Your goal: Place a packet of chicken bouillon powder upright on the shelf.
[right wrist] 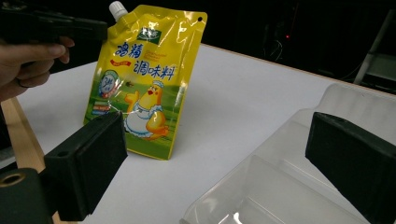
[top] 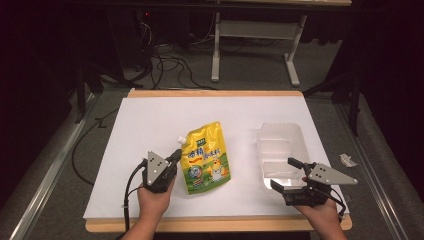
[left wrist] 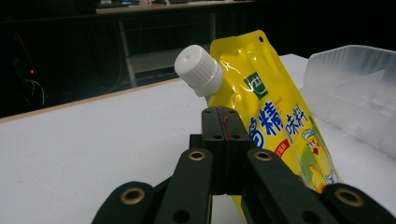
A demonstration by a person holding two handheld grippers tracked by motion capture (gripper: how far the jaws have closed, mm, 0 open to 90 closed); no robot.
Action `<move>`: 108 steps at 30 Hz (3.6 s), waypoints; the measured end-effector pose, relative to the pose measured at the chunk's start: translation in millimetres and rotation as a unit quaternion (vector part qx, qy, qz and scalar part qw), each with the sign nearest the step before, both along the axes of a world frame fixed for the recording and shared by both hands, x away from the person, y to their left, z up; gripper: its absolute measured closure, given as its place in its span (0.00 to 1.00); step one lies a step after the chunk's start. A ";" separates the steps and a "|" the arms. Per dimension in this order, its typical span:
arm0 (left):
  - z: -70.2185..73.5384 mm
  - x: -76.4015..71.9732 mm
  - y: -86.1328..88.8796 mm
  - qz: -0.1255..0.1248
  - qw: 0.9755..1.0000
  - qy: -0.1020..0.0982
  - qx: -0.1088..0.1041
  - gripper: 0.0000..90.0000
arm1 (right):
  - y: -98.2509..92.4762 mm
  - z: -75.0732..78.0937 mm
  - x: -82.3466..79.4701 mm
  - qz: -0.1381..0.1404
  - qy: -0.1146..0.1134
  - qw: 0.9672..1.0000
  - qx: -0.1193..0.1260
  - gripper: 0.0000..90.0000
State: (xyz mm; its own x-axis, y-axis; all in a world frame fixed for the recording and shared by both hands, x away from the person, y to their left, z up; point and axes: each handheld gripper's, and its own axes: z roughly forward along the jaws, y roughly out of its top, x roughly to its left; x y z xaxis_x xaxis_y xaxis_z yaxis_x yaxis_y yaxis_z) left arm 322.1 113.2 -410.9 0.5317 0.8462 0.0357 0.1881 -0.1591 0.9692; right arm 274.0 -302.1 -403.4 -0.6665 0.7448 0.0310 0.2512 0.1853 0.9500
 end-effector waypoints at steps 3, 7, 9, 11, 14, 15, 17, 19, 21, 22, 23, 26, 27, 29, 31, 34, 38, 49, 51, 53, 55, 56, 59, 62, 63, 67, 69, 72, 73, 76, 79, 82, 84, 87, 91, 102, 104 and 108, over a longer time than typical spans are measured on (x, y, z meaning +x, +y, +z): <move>3.0 -5.9 -2.7 -0.004 1.000 -0.008 -0.002 1.00 | 5.2 0.4 -1.2 0.000 0.000 1.000 -0.005 0.06; 5.6 -14.6 -5.2 -0.009 1.000 -0.017 -0.004 1.00 | 13.4 -0.2 -1.3 0.002 0.004 1.000 -0.015 0.06; 5.9 -16.4 -5.7 -0.009 1.000 -0.018 -0.006 1.00 | 16.7 -0.3 -0.8 0.003 0.004 1.000 -0.015 0.06; 5.7 -21.5 -6.6 -0.009 1.000 -0.019 -0.009 1.00 | 27.6 -0.2 1.8 0.009 0.009 1.000 -0.018 0.06; 6.1 -24.6 -7.2 -0.010 1.000 -0.021 -0.009 1.00 | 35.5 -0.1 4.3 0.017 0.012 1.000 -0.015 0.06; 6.8 -29.2 -8.1 -0.013 1.000 -0.024 -0.010 1.00 | 43.0 0.2 7.0 0.021 0.021 0.999 -0.013 0.06; 7.6 -33.6 -9.2 -0.017 0.999 -0.027 -0.010 1.00 | 50.3 0.3 10.8 0.027 0.027 0.999 -0.011 0.06; 8.3 -36.3 -9.9 -0.021 0.999 -0.029 -0.009 1.00 | 54.0 0.5 12.7 0.028 0.031 0.999 -0.009 0.06; 9.5 -41.0 -11.7 -0.027 0.999 -0.034 -0.009 1.00 | 64.6 1.9 19.5 0.036 0.034 0.999 -0.012 0.06; 9.5 -41.0 -11.7 -0.027 0.999 -0.034 -0.009 1.00 | 64.6 1.9 19.5 0.036 0.034 0.999 -0.012 0.06; 10.1 -44.9 -13.0 -0.033 0.999 -0.038 -0.009 1.00 | 71.5 3.4 24.7 0.040 0.039 0.998 -0.007 0.06; 10.6 -48.8 -14.1 -0.038 0.998 -0.040 -0.007 1.00 | 81.2 4.6 32.9 0.043 0.045 0.998 -0.002 0.06; 10.7 -51.2 -14.7 -0.041 0.998 -0.042 -0.007 1.00 | 81.2 4.6 32.9 0.043 0.045 0.998 -0.002 0.06; 11.0 -55.1 -15.6 -0.045 0.998 -0.045 -0.004 1.00 | 90.0 5.2 39.8 0.048 0.052 0.997 0.004 0.06; 11.1 -58.6 -16.2 -0.049 0.998 -0.047 -0.002 1.00 | 100.6 5.1 46.4 0.051 0.055 0.997 -0.002 0.06; 11.2 -60.4 -16.8 -0.051 0.997 -0.049 0.000 1.00 | 108.0 4.6 52.6 0.048 0.061 0.997 -0.006 0.06; 11.6 -61.6 -18.1 -0.055 0.997 -0.052 0.001 1.00 | 113.5 4.6 61.3 0.046 0.071 0.996 0.000 0.07; 10.3 -58.8 -15.7 -0.058 0.997 -0.043 -0.008 1.00 | 126.0 -0.2 73.1 0.061 0.107 0.992 0.000 0.26; 10.1 -57.0 -14.6 -0.059 0.997 -0.037 -0.016 1.00 | 127.9 -1.1 72.8 0.062 0.110 0.992 -0.003 0.31; 9.1 -54.0 -11.9 -0.057 0.998 -0.027 -0.027 1.00 | 127.9 -0.7 71.6 0.053 0.103 0.993 -0.011 0.40; 8.2 -51.0 -9.4 -0.058 0.997 -0.019 -0.037 1.00 | 125.4 0.0 70.9 0.048 0.099 0.994 -0.009 0.51; 8.2 -51.0 -9.4 -0.058 0.997 -0.019 -0.037 1.00 | 124.1 0.3 70.3 0.046 0.097 0.994 -0.010 0.56; 5.6 -43.8 -7.2 -0.059 0.997 -0.002 -0.046 1.00 | 119.5 1.1 66.2 0.034 0.083 0.996 -0.007 0.71; 5.3 -40.3 -7.3 -0.061 0.997 0.001 -0.048 1.00 | 114.6 2.9 62.7 0.027 0.071 0.997 -0.002 0.78; 5.1 -35.3 -7.6 -0.062 0.996 0.005 -0.056 1.00 | 112.5 4.2 60.5 0.024 0.064 0.998 0.001 0.80; 5.1 -27.3 -6.8 -0.062 0.996 0.011 -0.063 1.00 | 108.9 8.9 52.9 0.021 0.058 0.998 0.008 0.82; 6.2 -25.2 -6.1 -0.061 0.996 0.010 -0.066 1.00 | 109.2 10.7 48.6 0.023 0.055 0.998 0.011 0.83; 7.3 -23.6 -6.4 -0.062 0.996 0.008 -0.067 1.00 | 110.1 12.6 44.4 0.025 0.048 0.999 0.007 0.83; 8.0 -22.7 -7.9 -0.066 0.996 0.007 -0.065 1.00 | 110.0 14.0 40.3 0.024 0.043 0.999 0.003 0.84; 7.6 -22.3 -10.9 -0.073 0.995 0.007 -0.061 1.00 | 108.0 14.4 36.5 0.024 0.038 0.999 0.000 0.84; 4.4 -23.6 -18.2 -0.084 0.995 0.009 -0.053 1.00 | 102.3 11.6 27.2 0.025 0.032 0.999 -0.005 0.84; 5.4 -25.7 -21.9 -0.091 0.995 0.005 -0.049 1.00 | 99.3 8.1 21.1 0.032 0.026 0.999 -0.003 0.84; 5.3 -27.4 -23.8 -0.094 0.995 0.000 -0.046 1.00 | 98.7 6.0 18.1 0.035 0.027 0.999 0.001 0.84; 5.7 -29.7 -25.0 -0.097 0.994 -0.003 -0.045 1.00 | 98.1 2.7 16.6 0.044 0.020 0.999 -0.002 0.82; 6.2 -31.0 -25.4 -0.099 0.994 -0.003 -0.043 1.00 | 97.7 0.5 17.5 0.057 0.025 0.998 -0.001 0.76; 5.3 -30.9 -13.4 -0.101 0.994 0.017 -0.036 0.85 | 106.9 -11.2 23.0 0.083 0.044 0.995 -0.017 0.66; 4.5 -30.2 -9.1 -0.101 0.994 0.019 -0.029 0.82 | 107.3 -11.4 22.4 0.085 0.043 0.995 -0.021 0.69; 1.7 -26.4 -0.7 -0.099 0.994 0.032 -0.020 0.68 | 108.7 -13.1 20.8 0.085 0.043 0.995 -0.024 0.70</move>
